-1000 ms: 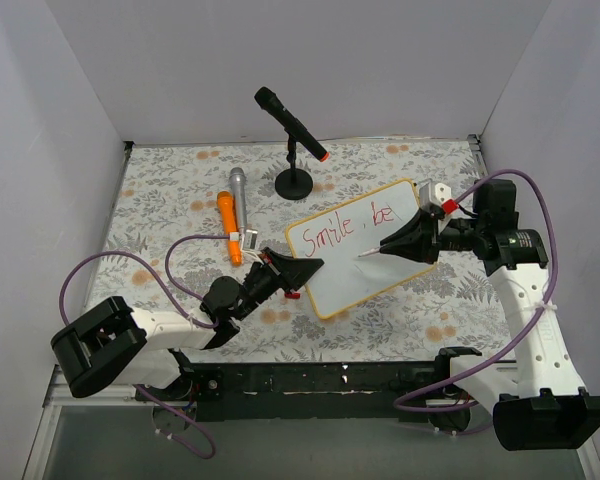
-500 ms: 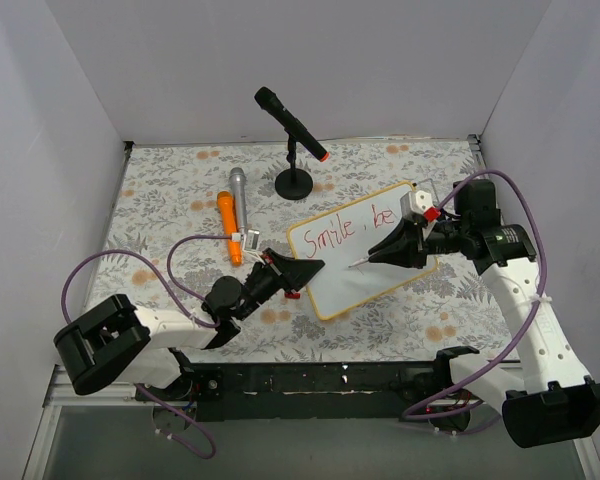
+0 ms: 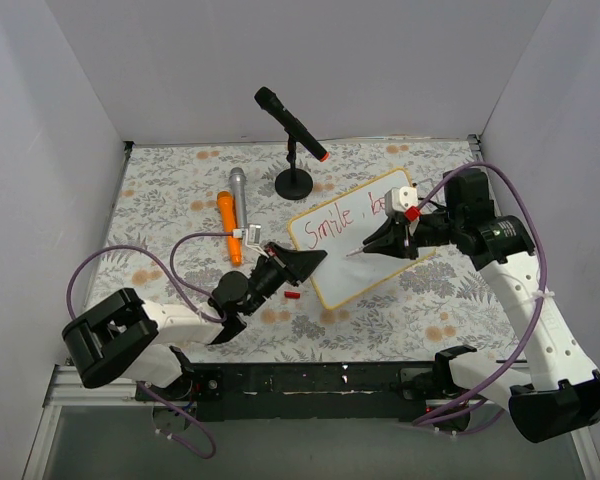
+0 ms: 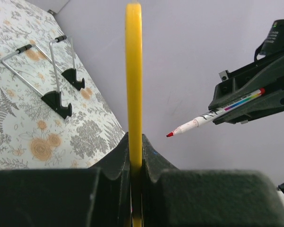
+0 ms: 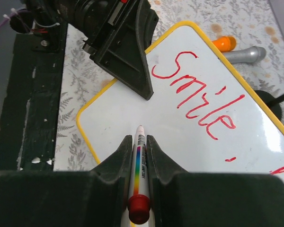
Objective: Write a sentence on the whiteboard
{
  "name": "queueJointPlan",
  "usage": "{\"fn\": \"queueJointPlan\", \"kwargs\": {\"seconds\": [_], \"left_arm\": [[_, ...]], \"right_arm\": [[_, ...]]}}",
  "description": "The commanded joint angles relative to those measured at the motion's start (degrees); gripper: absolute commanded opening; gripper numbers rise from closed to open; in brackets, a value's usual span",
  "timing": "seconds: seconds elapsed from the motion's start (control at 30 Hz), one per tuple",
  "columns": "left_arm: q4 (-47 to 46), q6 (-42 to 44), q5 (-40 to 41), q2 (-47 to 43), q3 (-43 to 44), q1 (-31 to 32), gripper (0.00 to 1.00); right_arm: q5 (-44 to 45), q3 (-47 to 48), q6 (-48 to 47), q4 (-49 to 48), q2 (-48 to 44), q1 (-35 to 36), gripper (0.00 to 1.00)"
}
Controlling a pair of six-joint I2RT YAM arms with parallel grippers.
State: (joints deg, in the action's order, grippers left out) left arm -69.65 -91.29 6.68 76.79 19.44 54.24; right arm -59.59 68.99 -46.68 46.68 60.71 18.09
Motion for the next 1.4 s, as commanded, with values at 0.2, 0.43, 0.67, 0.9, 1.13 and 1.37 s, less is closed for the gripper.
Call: {"fn": "queueJointPlan", "kwargs": {"seconds": [0.2, 0.43, 0.67, 0.9, 1.13, 1.37], "left_arm": [[-21.67, -2.4, 8.96, 4.85, 10.17, 0.25, 0.0], [-19.65, -5.65, 11.51, 5.12, 10.71, 0.25, 0.0], [-17.45, -8.2, 10.81, 5.03, 10.97, 0.17, 0.0], [-17.8, -8.82, 9.14, 6.09, 10.88, 0.17, 0.0], [-17.8, -8.91, 8.97, 6.0, 10.88, 0.25, 0.0], [-18.51, -8.91, 8.18, 6.0, 10.88, 0.17, 0.0]], "right_arm": [[3.94, 4.66, 6.16, -5.1, 0.55, 0.63, 0.01], [5.72, 9.14, 10.19, -8.0, 1.87, 0.72, 0.01], [10.28, 5.01, 12.92, -13.71, 2.31, 2.74, 0.01], [15.29, 3.7, 13.19, -15.82, 3.36, 4.68, 0.01], [17.84, 2.55, 13.1, -16.53, 3.36, 5.12, 0.01], [18.46, 1.85, 13.36, -17.06, 4.07, 5.47, 0.01]]}}
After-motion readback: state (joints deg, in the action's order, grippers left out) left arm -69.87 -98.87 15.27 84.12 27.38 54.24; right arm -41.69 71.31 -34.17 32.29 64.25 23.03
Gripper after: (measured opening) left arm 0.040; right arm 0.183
